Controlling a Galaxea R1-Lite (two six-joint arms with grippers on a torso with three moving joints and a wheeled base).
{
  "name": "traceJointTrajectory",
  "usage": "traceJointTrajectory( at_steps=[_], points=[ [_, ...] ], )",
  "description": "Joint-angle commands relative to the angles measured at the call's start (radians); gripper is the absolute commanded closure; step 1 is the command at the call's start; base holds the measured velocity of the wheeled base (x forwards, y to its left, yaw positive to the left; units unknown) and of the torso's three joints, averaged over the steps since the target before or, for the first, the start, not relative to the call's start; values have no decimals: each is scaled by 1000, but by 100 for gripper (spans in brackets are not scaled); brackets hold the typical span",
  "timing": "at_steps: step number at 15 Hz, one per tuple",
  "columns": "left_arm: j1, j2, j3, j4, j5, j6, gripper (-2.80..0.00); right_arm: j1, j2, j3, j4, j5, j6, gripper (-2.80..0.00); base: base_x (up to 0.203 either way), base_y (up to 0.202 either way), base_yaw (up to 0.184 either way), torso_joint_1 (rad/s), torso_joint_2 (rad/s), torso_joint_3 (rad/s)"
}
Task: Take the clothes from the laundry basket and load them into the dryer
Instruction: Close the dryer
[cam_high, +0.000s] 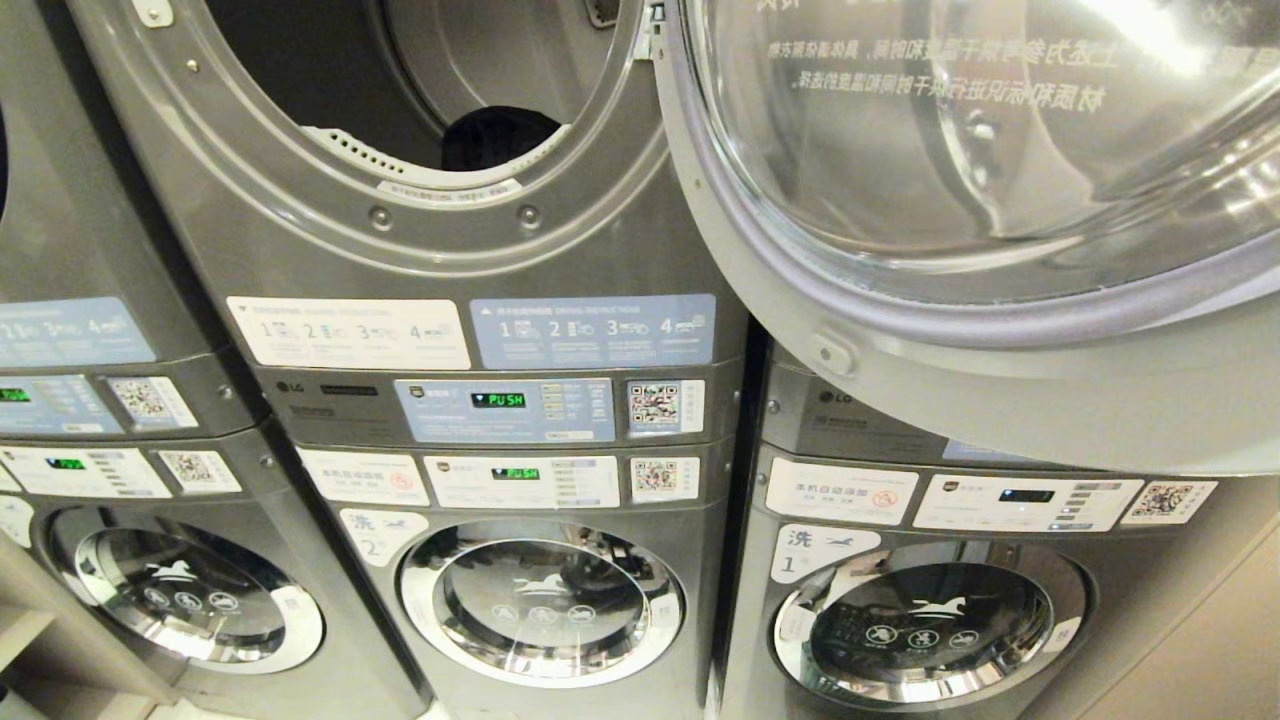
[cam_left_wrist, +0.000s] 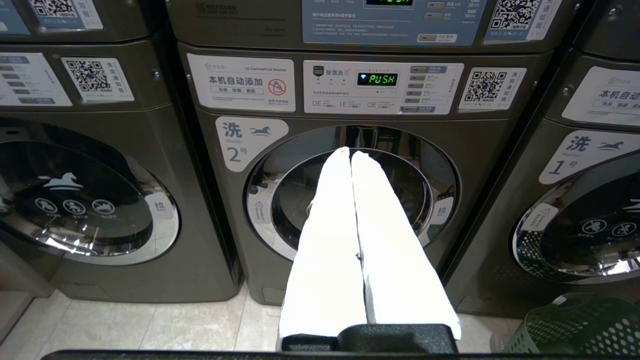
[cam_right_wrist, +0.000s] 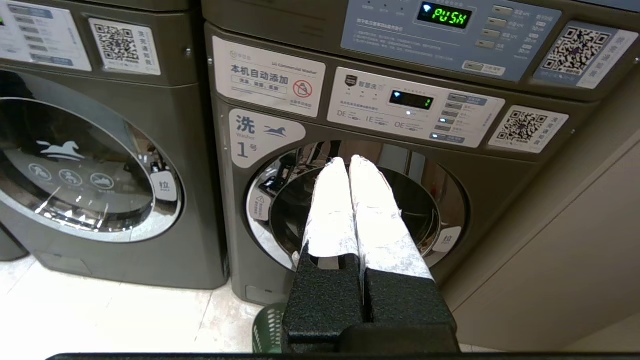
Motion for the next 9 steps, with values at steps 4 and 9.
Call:
traceJointTrajectory(
  at_steps=[4, 9],
  points=[
    [0, 0, 1, -6, 0, -2, 0, -1, 66, -143, 1, 8, -4, 0, 0, 0, 0, 2, 1, 87],
    [0, 0, 3, -10, 0, -2, 0, -17, 463, -454, -122, 1, 40, 0, 0, 0, 0, 0, 5, 159]
  ],
)
